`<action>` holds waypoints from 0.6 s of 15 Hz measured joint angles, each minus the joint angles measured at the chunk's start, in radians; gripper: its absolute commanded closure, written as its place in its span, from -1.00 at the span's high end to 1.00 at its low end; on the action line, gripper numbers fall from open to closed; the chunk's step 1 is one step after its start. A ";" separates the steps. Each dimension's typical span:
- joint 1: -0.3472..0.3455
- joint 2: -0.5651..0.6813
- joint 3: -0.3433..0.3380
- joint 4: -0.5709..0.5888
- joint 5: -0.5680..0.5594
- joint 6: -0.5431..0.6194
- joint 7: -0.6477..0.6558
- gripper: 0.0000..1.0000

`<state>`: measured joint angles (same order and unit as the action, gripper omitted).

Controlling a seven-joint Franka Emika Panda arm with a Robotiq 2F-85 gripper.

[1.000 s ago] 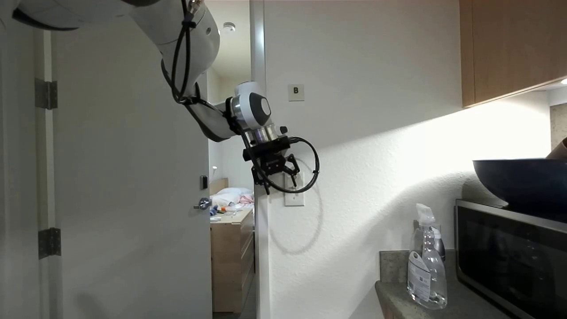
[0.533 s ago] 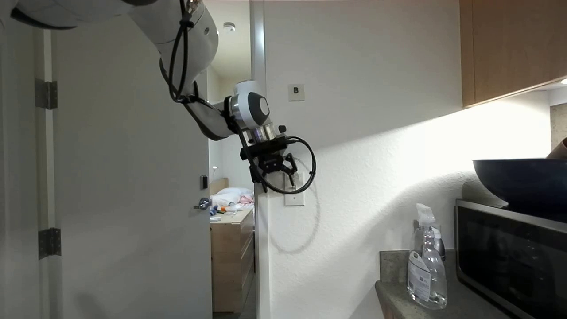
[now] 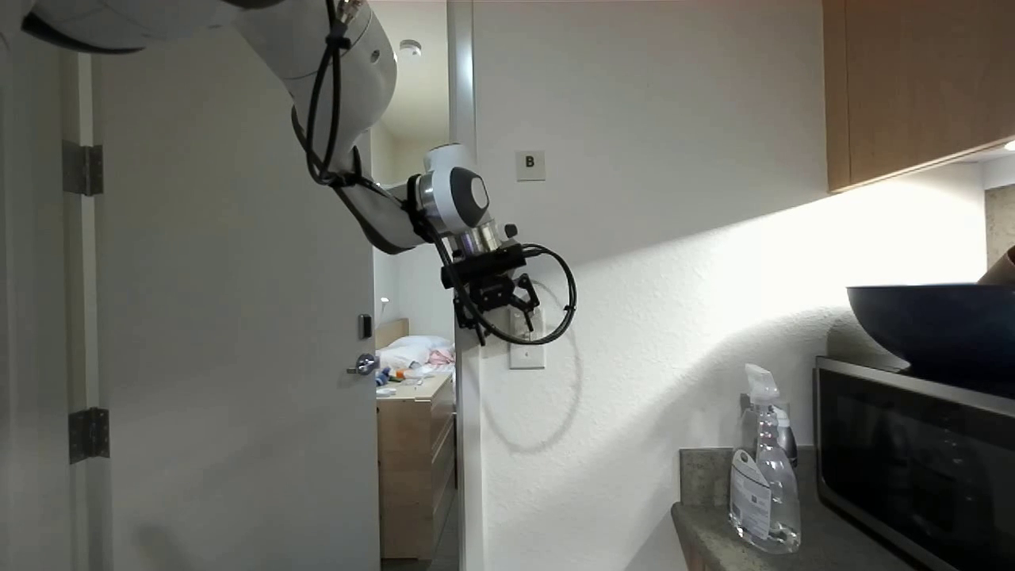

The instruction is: Flip the switch on the wall

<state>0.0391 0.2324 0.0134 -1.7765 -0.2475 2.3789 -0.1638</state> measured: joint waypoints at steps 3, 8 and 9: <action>-0.012 0.008 -0.001 0.000 0.011 0.012 -0.035 1.00; -0.025 0.023 -0.002 0.002 0.013 0.022 -0.066 1.00; -0.026 0.026 -0.003 0.002 0.013 0.022 -0.068 1.00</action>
<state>0.0126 0.2585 0.0104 -1.7742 -0.2342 2.4008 -0.2316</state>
